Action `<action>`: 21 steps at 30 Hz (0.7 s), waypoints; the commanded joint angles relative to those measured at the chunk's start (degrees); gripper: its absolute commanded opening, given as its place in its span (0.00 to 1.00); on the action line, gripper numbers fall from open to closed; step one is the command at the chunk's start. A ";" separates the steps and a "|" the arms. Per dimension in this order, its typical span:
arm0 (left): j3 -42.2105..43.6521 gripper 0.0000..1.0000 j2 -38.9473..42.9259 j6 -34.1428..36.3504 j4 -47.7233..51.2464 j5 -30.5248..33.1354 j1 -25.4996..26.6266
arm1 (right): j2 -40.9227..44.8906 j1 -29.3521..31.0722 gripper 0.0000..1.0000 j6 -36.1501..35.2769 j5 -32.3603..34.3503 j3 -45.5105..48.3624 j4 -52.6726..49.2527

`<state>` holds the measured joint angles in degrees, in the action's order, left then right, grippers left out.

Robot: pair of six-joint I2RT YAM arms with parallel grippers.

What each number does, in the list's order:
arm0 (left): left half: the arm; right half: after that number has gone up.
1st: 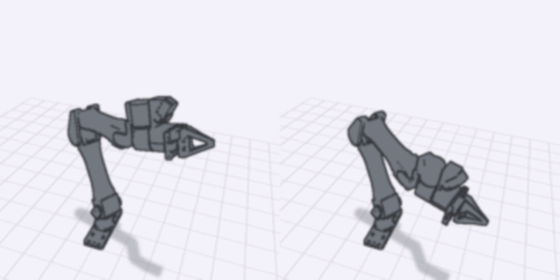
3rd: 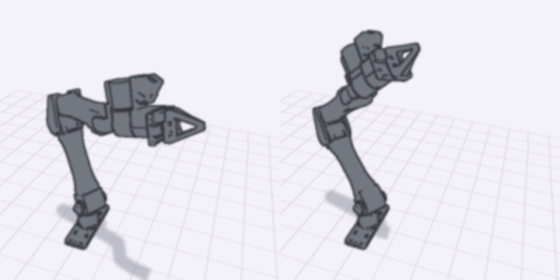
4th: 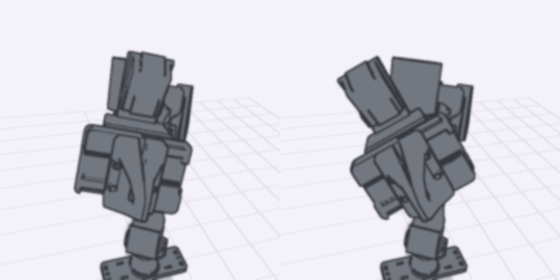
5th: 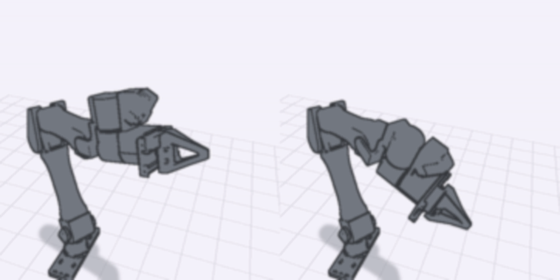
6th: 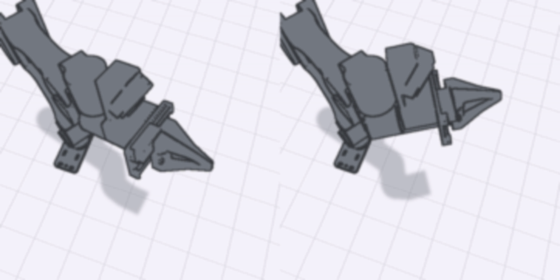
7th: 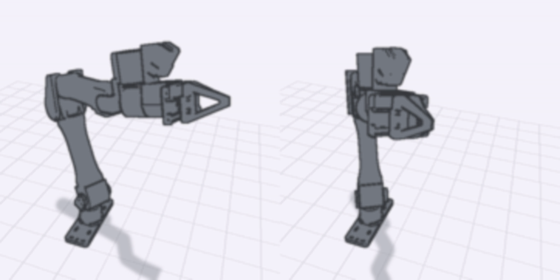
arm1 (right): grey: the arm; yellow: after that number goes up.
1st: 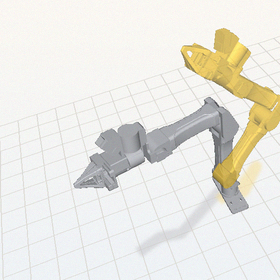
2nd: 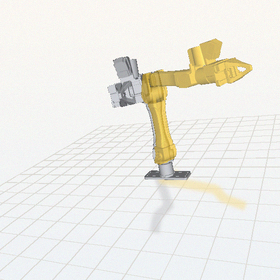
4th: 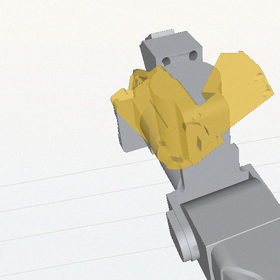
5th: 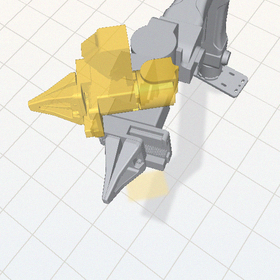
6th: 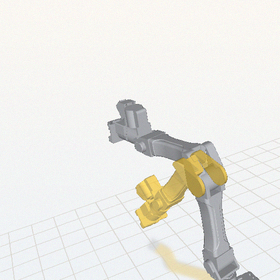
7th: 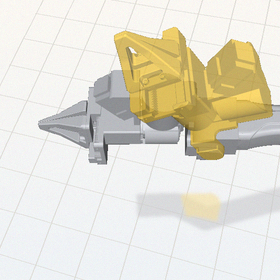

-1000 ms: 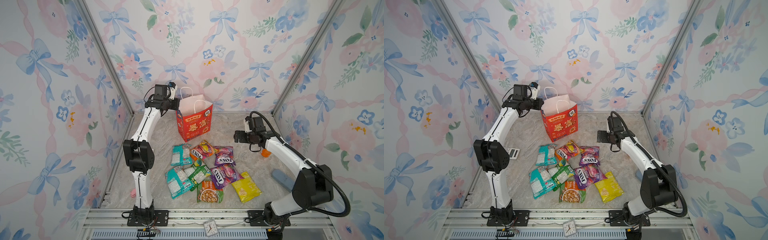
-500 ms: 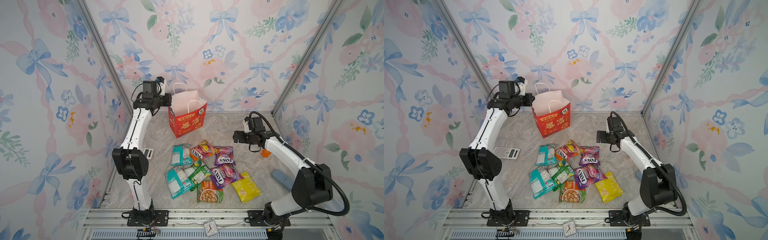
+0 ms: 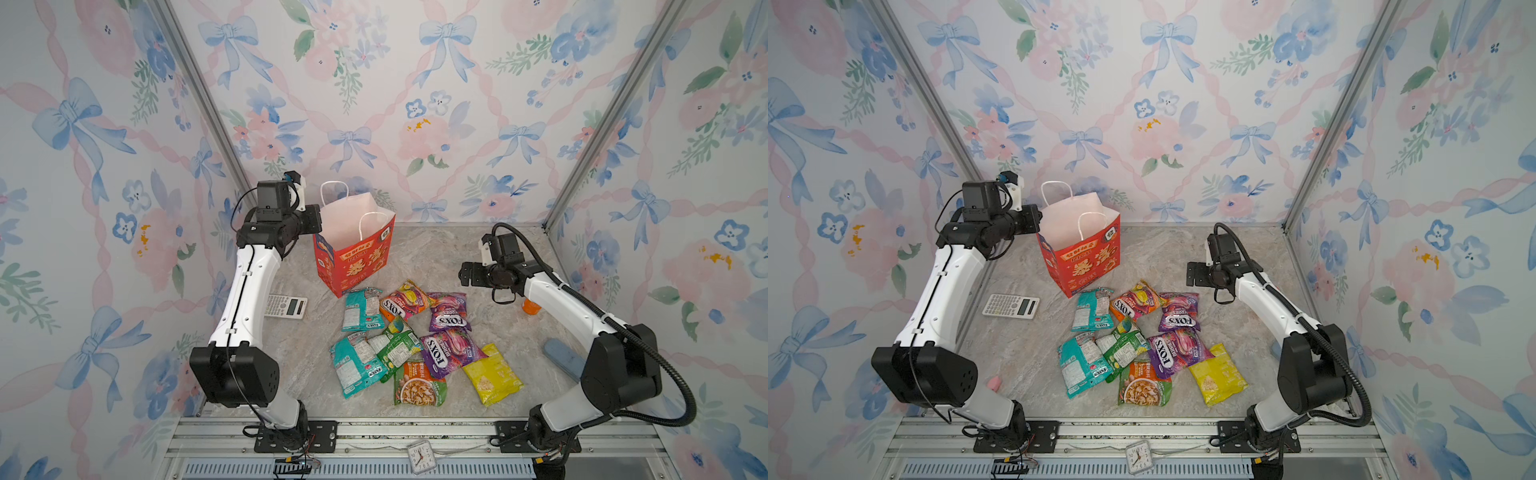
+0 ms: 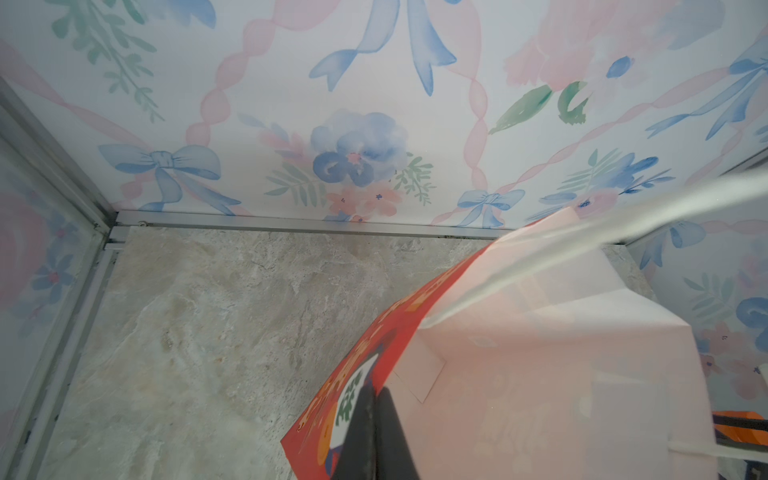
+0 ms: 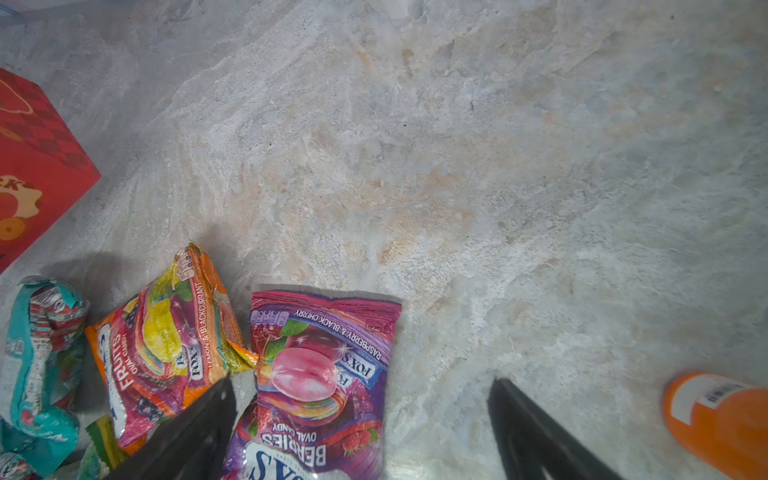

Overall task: Place the snacks into the paper bag
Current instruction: 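Grasp the bag's rim with the left gripper and pull it nearer the robot, then lower the right gripper onto the teal snack packet beside the bag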

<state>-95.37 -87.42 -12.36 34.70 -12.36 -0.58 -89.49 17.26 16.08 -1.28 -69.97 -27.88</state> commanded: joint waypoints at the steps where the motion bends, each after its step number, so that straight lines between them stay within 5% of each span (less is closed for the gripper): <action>1: 4.20 0.00 5.13 -1.30 0.18 3.21 -1.47 | -1.16 1.36 0.97 0.92 -1.05 -2.35 -0.60; 14: 16.33 0.00 18.55 -4.40 2.49 14.11 -5.60 | -5.01 5.86 0.98 1.68 -2.15 -6.73 -1.25; 21: 20.24 0.00 20.77 -6.63 2.39 13.69 -6.16 | -8.11 6.94 0.98 1.55 -2.68 -9.96 -2.43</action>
<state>-76.29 -67.53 -17.28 37.21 0.58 -6.42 -96.75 23.35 17.19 -3.22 -77.34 -28.49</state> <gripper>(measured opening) 0.048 0.978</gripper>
